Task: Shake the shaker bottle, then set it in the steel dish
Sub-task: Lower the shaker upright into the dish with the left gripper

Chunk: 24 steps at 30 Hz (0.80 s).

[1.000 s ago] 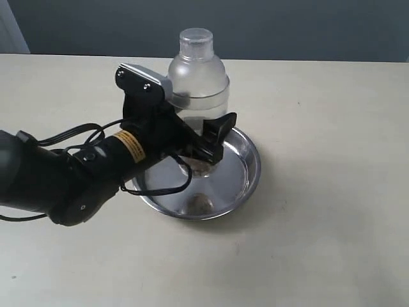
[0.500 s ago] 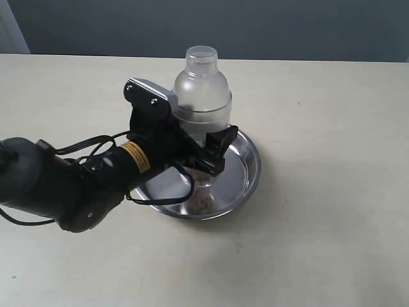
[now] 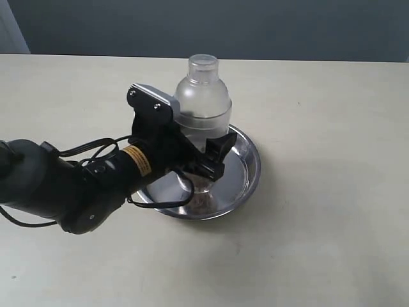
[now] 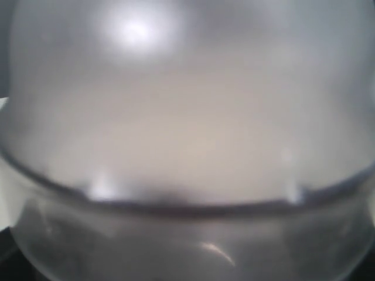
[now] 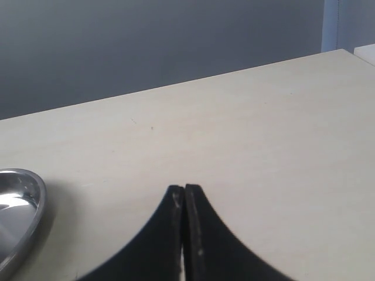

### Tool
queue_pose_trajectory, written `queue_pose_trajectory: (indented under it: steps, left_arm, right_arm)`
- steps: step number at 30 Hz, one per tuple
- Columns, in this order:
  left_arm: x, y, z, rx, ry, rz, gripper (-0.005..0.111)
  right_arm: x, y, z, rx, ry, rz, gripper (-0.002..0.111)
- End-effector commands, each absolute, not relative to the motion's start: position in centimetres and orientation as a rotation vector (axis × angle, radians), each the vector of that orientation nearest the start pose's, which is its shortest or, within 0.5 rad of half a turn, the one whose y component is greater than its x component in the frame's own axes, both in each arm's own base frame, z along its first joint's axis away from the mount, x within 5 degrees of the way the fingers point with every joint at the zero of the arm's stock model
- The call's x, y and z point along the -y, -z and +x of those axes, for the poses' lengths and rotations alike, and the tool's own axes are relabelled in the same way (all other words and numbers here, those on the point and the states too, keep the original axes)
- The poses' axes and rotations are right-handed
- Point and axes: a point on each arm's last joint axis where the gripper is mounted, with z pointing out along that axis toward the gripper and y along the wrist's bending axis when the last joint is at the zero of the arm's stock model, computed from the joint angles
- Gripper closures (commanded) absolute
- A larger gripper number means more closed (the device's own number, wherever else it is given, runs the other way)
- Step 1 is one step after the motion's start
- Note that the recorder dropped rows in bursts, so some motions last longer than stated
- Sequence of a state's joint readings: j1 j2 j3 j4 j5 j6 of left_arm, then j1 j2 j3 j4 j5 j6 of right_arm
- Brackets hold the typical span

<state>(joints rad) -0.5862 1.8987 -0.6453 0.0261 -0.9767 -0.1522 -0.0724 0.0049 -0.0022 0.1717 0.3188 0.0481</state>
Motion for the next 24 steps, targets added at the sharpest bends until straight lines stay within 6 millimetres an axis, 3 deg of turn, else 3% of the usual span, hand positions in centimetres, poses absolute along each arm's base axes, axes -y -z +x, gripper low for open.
queue_pose_trajectory:
  steps: [1,10,16,24]
  left_arm:
    - [18.6,-13.9,28.0,-1.757,0.533,0.372,0.042]
    - [18.7,-14.1,28.0,-1.738,0.54,0.378,0.041]
    - [18.2,-12.8,27.9,-1.89,0.489,0.344,0.038]
    - [18.2,-12.9,28.0,-1.877,0.492,0.337,0.033]
  right_arm:
    - [-0.1,-18.6,5.4,-1.776,-0.146,0.211,0.109]
    - [-0.1,-18.6,5.4,-1.776,-0.146,0.211,0.109]
    - [-0.1,-18.6,5.4,-1.776,-0.146,0.211,0.109]
    - [-0.1,-18.6,5.4,-1.776,-0.146,0.211,0.109]
